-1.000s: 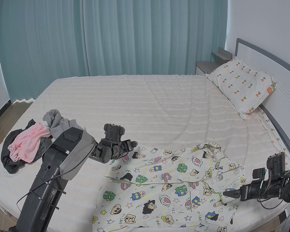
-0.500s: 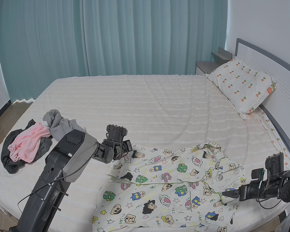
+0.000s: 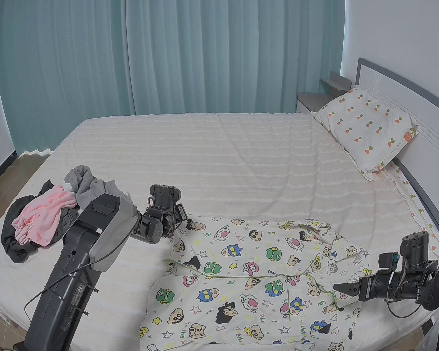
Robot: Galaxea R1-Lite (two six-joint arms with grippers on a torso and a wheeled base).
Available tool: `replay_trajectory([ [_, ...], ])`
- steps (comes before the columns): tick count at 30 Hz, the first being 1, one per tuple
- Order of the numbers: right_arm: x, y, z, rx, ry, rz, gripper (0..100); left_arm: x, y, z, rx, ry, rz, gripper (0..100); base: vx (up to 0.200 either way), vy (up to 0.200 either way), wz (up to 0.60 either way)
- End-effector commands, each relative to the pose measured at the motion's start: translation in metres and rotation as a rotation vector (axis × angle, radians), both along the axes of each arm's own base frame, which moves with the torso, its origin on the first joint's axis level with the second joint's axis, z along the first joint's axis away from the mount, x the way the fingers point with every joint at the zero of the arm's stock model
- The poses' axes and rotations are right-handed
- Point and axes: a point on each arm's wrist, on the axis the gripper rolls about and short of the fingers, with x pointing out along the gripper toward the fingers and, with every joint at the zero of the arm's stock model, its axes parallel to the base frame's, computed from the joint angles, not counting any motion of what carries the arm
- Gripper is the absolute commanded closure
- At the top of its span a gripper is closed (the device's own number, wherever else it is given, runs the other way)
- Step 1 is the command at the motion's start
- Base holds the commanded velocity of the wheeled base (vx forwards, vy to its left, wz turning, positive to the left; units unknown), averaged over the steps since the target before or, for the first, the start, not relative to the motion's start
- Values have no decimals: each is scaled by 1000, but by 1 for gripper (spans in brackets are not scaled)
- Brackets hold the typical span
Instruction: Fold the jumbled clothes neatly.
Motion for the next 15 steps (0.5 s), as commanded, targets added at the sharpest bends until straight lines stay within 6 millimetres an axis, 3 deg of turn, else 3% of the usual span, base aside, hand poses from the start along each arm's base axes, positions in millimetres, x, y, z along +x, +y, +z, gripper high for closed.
replay_trajectory([
  [1, -4, 0, -2, -1, 20, 0, 0, 3, 8, 2, -2, -14, 18, 100, 0, 0, 0],
  [15, 0, -1, 2, 38, -17, -39, 0, 9, 14, 7, -6, -41, 32, 100, 0, 0, 0],
])
